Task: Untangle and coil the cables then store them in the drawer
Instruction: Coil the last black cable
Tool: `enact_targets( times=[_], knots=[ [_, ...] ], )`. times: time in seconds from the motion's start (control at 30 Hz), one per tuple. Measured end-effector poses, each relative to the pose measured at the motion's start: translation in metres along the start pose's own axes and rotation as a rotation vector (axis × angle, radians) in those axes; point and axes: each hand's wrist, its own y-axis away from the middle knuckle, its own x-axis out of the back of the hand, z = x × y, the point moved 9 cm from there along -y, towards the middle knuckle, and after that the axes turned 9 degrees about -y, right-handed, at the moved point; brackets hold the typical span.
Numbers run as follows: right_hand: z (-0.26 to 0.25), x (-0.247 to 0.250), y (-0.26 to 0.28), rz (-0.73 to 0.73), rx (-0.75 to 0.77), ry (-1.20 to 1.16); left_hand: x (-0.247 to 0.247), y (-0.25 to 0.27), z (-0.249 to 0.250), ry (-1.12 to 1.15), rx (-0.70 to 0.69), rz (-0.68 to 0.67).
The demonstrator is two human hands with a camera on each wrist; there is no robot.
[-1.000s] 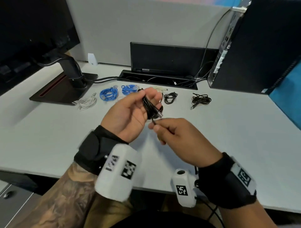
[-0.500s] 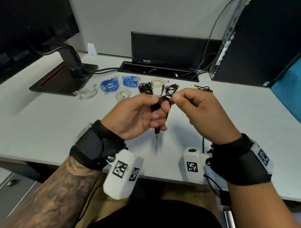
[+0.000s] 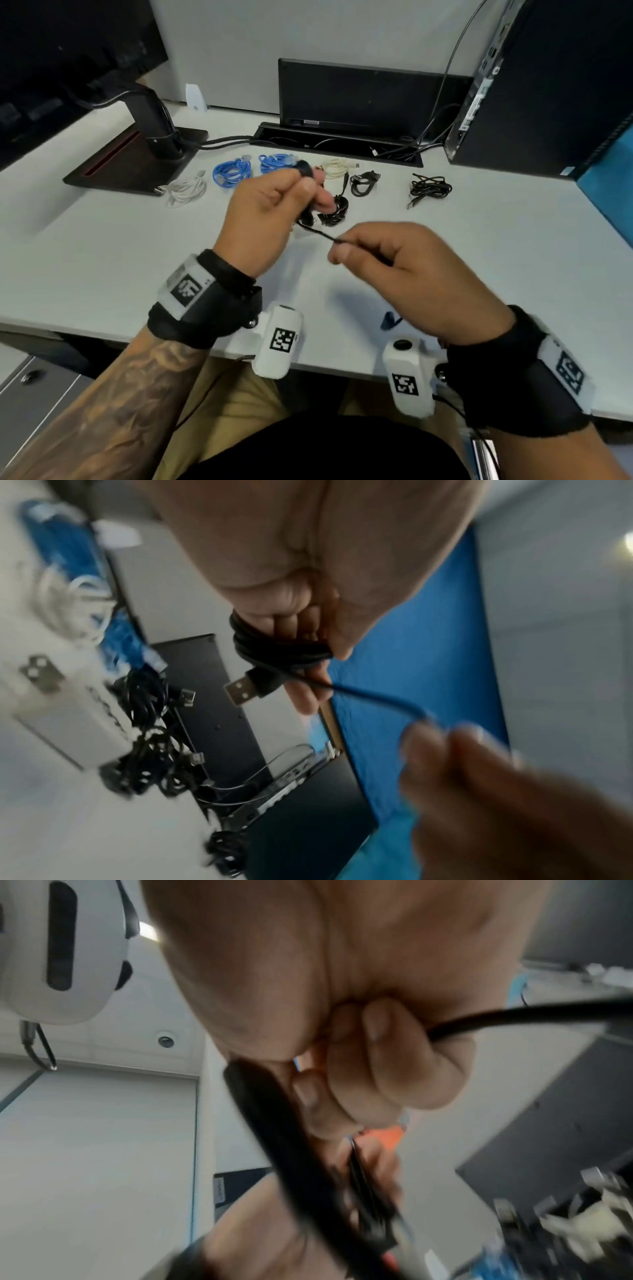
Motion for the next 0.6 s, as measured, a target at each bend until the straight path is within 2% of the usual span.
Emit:
enact_targets(
  times=[0.07, 0.17, 0.23, 0.3, 0.37, 0.43, 0.5, 0.6],
  knots=[
    [-0.01, 0.025, -0.002, 0.129, 0.062, -0.025, -0.021, 0.008, 0.006, -0.128, -0.037, -0.159],
    [-0.005, 0.054, -0.009, 0.279, 0.081, 0.01, -0.049, 0.019, 0.008, -0.013, 0.056, -0.406],
    [0.007, 0.058, -0.017, 0.306, 0.074, 0.003, -0.061, 0.024, 0.01, 0.217, 0.198, -0.544],
    [0.02, 0.051, -0.024, 0.271, 0.051, -0.03, -0.062, 0.024, 0.019, 0.623, 0.346, -0.583],
    [0.033, 0.033, -0.029, 0.164, -0.015, -0.032, -0.049, 0.011, 0.025, 1.031, 0.393, -0.464],
    [0.042, 0.012, -0.026, 0.045, -0.092, -0.038, -0.027, -0.005, 0.016, 1.245, 0.387, -0.263],
    [0.042, -0.002, -0.022, -0.008, -0.109, -0.019, -0.013, -0.012, 0.004, 1.25, 0.371, -0.108],
    [0.032, -0.006, -0.021, -0.005, -0.052, 0.109, -0.009, -0.012, -0.004, 1.04, 0.347, -0.005]
  ],
)
